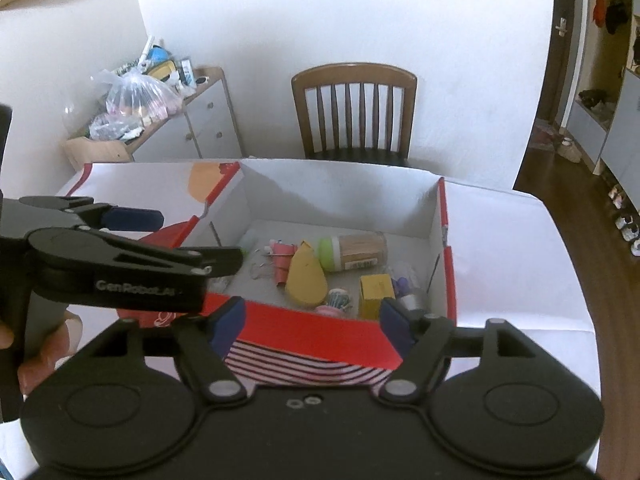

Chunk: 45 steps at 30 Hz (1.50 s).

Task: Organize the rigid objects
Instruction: 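Open the right tool to drop the pig while both tools withdraw toward the items, then grasp the green highlighter with the left tool while the right tool approaches the pink heart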

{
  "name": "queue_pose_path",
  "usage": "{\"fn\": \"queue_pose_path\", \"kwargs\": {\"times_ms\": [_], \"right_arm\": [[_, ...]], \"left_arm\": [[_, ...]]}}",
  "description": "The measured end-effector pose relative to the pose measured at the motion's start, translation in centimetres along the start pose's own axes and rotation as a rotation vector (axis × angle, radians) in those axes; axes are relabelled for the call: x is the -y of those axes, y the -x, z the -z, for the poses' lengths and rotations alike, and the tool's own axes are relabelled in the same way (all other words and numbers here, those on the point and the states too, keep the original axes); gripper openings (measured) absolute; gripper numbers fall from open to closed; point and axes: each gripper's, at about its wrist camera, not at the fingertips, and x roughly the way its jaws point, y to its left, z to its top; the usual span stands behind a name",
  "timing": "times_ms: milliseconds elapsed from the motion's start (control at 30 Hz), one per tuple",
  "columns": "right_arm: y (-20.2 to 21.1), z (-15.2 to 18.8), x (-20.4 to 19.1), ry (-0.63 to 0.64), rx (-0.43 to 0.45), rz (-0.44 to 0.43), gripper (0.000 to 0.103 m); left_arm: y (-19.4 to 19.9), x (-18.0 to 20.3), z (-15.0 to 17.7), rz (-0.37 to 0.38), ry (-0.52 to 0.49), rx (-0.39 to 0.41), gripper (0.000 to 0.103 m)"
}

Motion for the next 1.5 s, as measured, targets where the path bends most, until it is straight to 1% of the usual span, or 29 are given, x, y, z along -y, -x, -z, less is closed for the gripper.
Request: {"fn": "queue_pose_path", "kwargs": {"times_ms": [100, 233, 300, 400, 500, 633, 767, 933, 1033, 1167, 1333, 1500], "right_arm": [[1.6, 1.1, 0.1, -0.011, 0.022, -0.004, 0.083], [3.2, 2.5, 0.6, -0.020, 0.048, 0.007, 0.090], [3.9, 3.5, 0.8, -0.028, 0.064, 0.009, 0.095], [4.7, 5.3, 1.0, -0.030, 0.088, 0.020, 0.100], [4.8, 7.3, 1.1, -0.022, 0.086, 0.029, 0.102], [4.4, 9.9, 1.0, -0.016, 0.070, 0.036, 0.102], [3.8, 12.0, 0.8, 0.003, 0.059, 0.049, 0.102], [2.9, 13.6, 0.3, 0.076, 0.057, 0.056, 0.102], [2.2, 14.5, 0.5, 0.096, 0.032, 0.041, 0.102], [0.9, 15.0, 0.6, 0.112, 0.008, 0.027, 0.102], [-0.7, 15.4, 0.3, 0.168, -0.010, 0.020, 0.099], [-2.1, 15.4, 0.1, 0.223, -0.024, -0.002, 0.095]], "left_arm": [[1.5, 0.4, 1.2, 0.010, -0.028, 0.031, 0.093], [3.1, 0.9, 2.9, 0.038, -0.054, 0.051, 0.093], [3.6, 1.0, 3.9, 0.045, -0.061, 0.054, 0.093], [4.1, 1.5, 5.4, 0.051, -0.070, 0.058, 0.093], [4.4, 1.9, 7.0, 0.046, -0.077, 0.076, 0.093], [4.1, 2.3, 9.0, 0.061, -0.067, 0.076, 0.094], [3.1, 2.8, 10.4, 0.063, -0.057, 0.038, 0.094], [1.3, 3.4, 11.7, 0.062, -0.061, 0.001, 0.094], [0.0, 3.8, 12.5, 0.069, -0.080, -0.016, 0.094], [-1.6, 4.2, 13.0, 0.075, -0.086, -0.035, 0.094], [-3.8, 5.0, 13.4, 0.057, -0.097, -0.062, 0.094], [-5.7, 5.6, 13.4, 0.041, -0.128, -0.075, 0.094]]}}
